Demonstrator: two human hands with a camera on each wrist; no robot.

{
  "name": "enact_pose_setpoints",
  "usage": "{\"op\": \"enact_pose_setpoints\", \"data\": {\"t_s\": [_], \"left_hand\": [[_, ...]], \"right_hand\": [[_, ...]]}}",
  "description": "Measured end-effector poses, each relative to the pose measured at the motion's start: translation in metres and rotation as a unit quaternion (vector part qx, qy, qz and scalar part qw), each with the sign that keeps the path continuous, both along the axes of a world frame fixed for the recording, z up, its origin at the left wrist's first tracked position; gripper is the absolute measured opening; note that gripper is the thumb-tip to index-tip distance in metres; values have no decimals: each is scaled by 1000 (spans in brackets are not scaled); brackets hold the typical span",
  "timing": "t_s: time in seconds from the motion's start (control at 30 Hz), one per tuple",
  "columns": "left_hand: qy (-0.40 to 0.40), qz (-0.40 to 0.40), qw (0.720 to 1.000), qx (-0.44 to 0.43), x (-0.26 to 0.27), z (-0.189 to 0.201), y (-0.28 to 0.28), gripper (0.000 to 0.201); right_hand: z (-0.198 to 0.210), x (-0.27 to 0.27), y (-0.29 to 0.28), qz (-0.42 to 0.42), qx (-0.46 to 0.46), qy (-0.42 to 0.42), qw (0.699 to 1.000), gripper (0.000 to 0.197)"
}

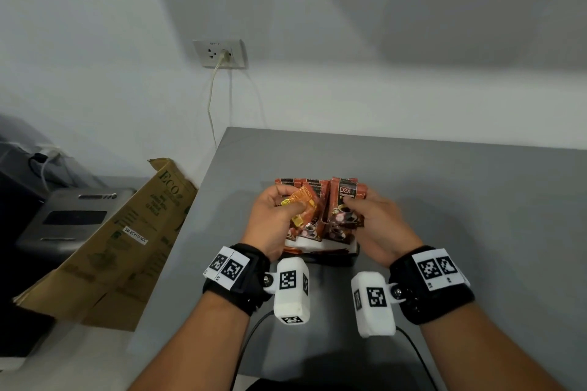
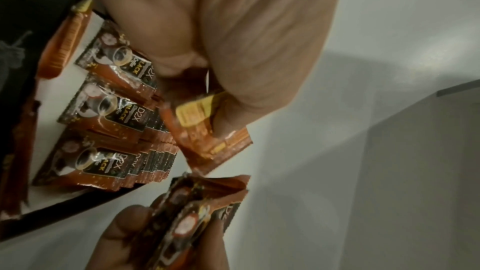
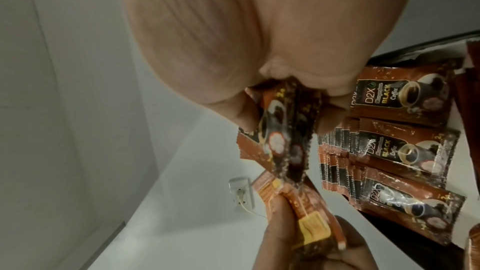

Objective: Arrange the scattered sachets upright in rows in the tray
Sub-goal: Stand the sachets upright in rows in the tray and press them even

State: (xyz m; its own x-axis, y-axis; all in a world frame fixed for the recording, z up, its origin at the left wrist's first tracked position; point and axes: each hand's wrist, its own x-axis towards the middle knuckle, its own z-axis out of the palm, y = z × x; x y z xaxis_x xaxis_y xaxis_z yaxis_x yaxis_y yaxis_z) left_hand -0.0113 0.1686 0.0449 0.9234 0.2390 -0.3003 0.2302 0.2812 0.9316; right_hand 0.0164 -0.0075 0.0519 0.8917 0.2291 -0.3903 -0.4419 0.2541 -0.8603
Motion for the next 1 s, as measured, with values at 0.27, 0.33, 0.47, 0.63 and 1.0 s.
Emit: {"op": "enact_pose_setpoints", "data": {"t_s": [0.27,0.33,0.47,0.63,1.0], "left_hand": [[-23,-27,999,-37,-5,-8,0,30],[-39,-27,998,-50,-9,-10,-2,31],[-61,-16,988,-142,-12,-9,-4,15],[-20,52,994,-96,-3,-13,1,31],[43,-6,981,-191,-8,-11,-7,23]], "right_hand": [[-7,-6,-9,-39,69,40,996,35],[-7,-7,-12,-45,85,51,994,37],[-6,-7,-12,-54,91,51,993,40],[-13,-9,-9,-62,69,22,995,42],[-2,-24,-3,13,-23,-101,994,36]]}}
